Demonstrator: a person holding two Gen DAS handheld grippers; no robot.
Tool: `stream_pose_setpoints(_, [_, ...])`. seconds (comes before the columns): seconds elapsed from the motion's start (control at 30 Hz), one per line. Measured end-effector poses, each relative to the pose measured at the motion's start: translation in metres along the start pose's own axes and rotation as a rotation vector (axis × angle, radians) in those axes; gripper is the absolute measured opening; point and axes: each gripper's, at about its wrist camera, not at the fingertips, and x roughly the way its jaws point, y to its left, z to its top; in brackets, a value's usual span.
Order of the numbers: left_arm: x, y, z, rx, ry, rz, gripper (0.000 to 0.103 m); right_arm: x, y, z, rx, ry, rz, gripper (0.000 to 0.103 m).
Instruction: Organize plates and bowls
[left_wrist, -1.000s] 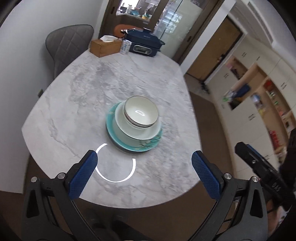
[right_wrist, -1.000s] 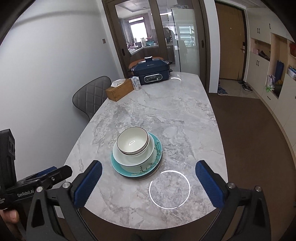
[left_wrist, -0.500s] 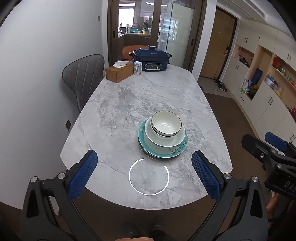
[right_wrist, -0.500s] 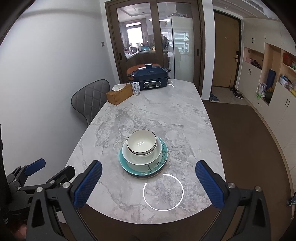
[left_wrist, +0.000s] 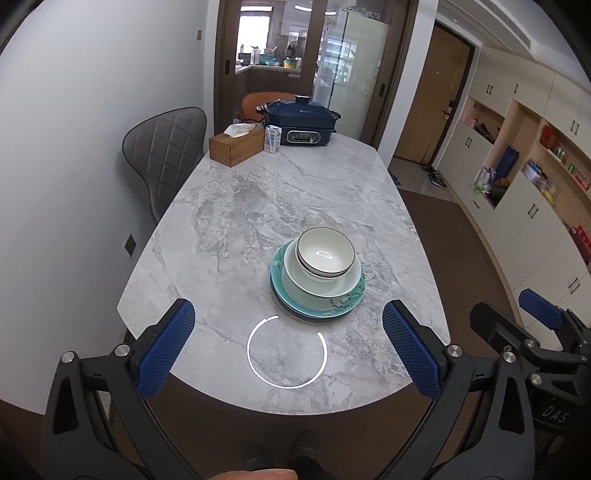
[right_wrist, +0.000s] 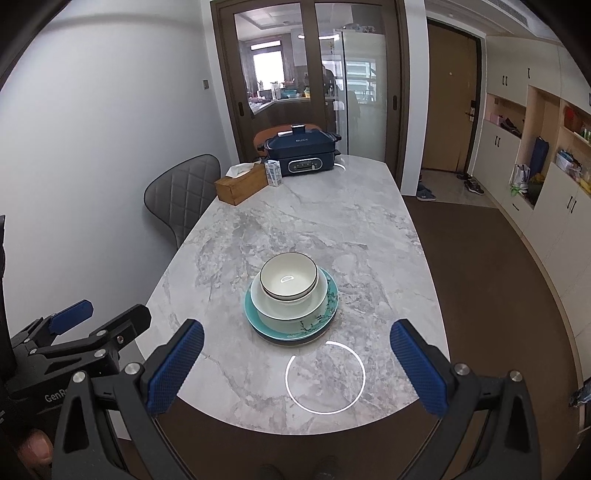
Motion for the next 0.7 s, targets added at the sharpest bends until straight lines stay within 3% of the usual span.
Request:
stream_pose_setpoints(0.27, [0.0,-0.013,0.001,0.029,-0.004,0.034,0.103,-0.002,-0.011,-0.004,0.005,0.011,-0.041,0.103])
stream_pose_setpoints(0.7, [-0.004,-0.024,-0.001,0.052,-0.013,0.063,0.103,-0.009,-0.026,0.001,0.033,-0.008,-0.037,0.103])
